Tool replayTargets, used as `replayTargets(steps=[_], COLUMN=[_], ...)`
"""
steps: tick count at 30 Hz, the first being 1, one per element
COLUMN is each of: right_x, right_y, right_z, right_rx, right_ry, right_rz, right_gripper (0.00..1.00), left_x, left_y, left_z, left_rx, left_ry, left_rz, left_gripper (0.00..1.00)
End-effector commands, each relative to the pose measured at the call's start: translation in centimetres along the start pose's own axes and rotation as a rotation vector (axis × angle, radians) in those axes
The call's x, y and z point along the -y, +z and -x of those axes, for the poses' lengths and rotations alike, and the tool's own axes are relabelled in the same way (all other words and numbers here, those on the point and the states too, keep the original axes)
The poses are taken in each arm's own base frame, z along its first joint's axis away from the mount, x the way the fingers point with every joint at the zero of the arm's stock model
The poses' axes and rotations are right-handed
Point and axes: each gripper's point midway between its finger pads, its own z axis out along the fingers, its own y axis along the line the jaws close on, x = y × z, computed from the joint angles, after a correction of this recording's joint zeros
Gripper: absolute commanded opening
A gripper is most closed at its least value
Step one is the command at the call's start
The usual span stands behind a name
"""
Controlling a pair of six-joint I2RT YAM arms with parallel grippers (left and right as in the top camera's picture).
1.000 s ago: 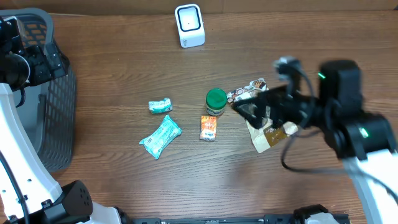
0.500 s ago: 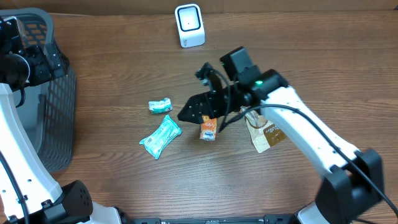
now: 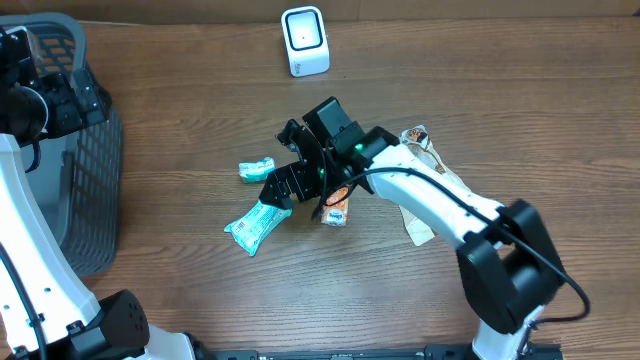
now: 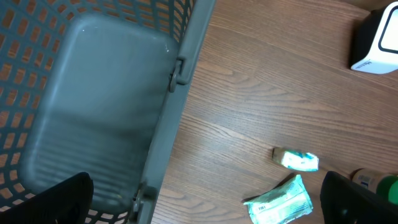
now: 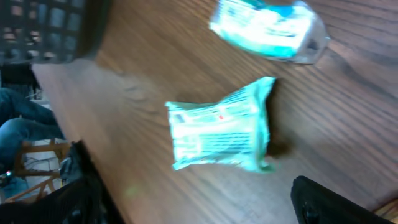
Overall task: Scan the item barcode
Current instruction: 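Reach the right gripper to the teal wipes pack and grasp it, then lift the teal wipes pack and carry it toward the scanner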
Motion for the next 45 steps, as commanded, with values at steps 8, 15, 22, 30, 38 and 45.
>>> replayTargets(steps=[8,15,22,30,38,45], right_x=[3.1,3.2,2.5,3.2,3.8,3.8], right_y=[4.7,5.4,6.4,7.8,8.6,9.1], right_z=[-0.9,-1.2,-2.1,-2.9,-3.3,-3.6], right_rx=[-0.068,-0.084,-0.096,-0.115,-0.128,-0.134], right_ry=[0.087,0.106,0.079,0.108,0.185,0.205], right_rz=[-0.017,0.003,0.011,-0.027,-0.032,-0.036], right_gripper=[0.95,0.90,0.86,0.84,0.67,0.62], left_x=[0.1,0.1,0.1,0.1,0.1,0.1], left_y=[0.1,0.1,0.1,0.1,0.1,0.1], left_z=[0.1,0.1,0.1,0.1,0.1,0.1], left_rx=[-0.001,-0.001,-0.001,-0.001,-0.001,-0.001], left_ry=[0.021,0.021,0.021,0.021,0.021,0.021], left_rz=[-0.004,-0.004,-0.004,-0.004,-0.004,-0.004], left_gripper=[0.99,1.00,1.00,1.00,1.00,1.00])
